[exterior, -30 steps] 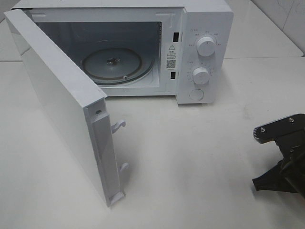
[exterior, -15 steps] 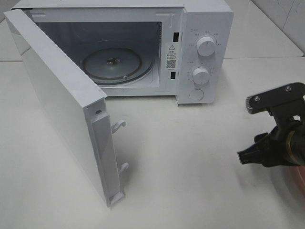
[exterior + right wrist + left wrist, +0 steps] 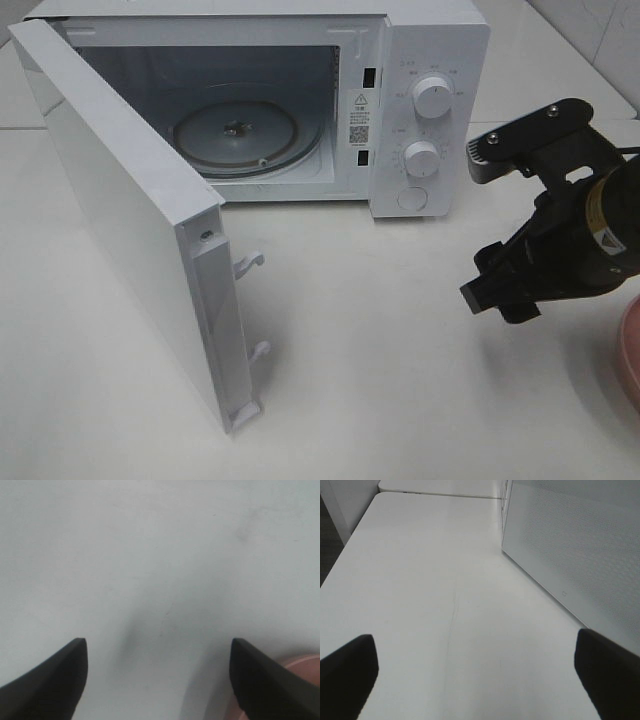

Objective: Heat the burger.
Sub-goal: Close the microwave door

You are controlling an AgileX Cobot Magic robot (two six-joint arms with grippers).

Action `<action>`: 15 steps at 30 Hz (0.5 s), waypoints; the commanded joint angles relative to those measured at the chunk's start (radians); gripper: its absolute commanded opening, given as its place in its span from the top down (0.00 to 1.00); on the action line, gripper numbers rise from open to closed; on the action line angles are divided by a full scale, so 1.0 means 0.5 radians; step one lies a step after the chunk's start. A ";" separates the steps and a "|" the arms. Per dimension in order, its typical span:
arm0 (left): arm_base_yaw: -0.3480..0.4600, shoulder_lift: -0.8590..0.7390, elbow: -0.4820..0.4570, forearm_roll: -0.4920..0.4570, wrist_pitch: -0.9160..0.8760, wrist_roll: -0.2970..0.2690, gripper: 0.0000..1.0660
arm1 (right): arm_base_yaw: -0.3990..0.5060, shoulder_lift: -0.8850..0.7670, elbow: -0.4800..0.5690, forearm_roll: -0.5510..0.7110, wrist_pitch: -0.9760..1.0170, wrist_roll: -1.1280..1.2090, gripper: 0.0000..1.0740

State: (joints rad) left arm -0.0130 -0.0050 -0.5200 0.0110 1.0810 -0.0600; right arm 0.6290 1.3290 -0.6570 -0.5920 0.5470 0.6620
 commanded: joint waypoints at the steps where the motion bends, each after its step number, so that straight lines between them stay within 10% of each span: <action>1: 0.008 -0.034 0.004 -0.008 -0.026 -0.002 0.05 | 0.008 -0.042 -0.072 0.286 0.096 -0.308 0.29; 15: 0.008 -0.034 0.004 -0.008 -0.026 -0.002 0.05 | 0.010 -0.456 -0.194 0.736 0.494 -0.734 0.29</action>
State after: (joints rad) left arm -0.0130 -0.0050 -0.5200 0.0110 1.0810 -0.0600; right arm 0.6290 1.1160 -0.7480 -0.2290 0.7730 0.3080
